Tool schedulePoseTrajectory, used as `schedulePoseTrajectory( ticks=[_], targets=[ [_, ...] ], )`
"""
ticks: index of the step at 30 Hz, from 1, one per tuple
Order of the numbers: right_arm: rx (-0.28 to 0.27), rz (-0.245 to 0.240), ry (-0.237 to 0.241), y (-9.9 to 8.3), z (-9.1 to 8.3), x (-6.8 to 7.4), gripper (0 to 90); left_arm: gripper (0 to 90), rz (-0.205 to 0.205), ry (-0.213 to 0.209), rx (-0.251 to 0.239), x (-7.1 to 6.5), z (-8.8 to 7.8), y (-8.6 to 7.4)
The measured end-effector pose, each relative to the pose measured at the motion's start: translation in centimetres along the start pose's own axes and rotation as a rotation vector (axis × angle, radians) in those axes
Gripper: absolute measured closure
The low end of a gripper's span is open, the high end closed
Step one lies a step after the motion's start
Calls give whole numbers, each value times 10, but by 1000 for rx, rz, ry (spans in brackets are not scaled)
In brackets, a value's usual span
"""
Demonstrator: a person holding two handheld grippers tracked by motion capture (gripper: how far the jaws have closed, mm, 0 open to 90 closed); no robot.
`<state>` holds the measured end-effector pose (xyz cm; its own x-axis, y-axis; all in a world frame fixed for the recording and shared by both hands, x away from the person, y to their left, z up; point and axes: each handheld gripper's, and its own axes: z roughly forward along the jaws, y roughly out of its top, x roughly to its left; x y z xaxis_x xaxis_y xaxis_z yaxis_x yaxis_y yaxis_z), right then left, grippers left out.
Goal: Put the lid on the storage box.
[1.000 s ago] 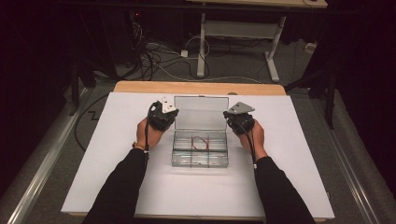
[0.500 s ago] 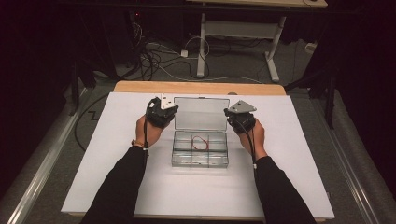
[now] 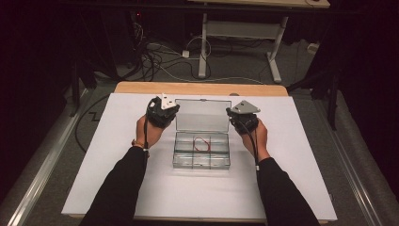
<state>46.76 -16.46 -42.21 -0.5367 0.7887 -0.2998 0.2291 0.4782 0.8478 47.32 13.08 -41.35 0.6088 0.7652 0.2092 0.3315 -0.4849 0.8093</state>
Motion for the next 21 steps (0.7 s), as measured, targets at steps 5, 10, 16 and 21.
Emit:
schedulePoseTrajectory(
  ticks=[5,10,16,21],
  targets=[
    [-8,4,-3,2,-3,0,900,871,6,3,2,-1,-2,1],
    [-14,1,-11,4,-6,0,900,871,10,4,3,-1,-4,2],
    [-21,7,-18,6,-9,0,900,871,14,13,-5,-3,-5,3],
    [-24,4,-23,7,-11,0,900,871,19,14,-9,-3,-8,4]
  ],
)
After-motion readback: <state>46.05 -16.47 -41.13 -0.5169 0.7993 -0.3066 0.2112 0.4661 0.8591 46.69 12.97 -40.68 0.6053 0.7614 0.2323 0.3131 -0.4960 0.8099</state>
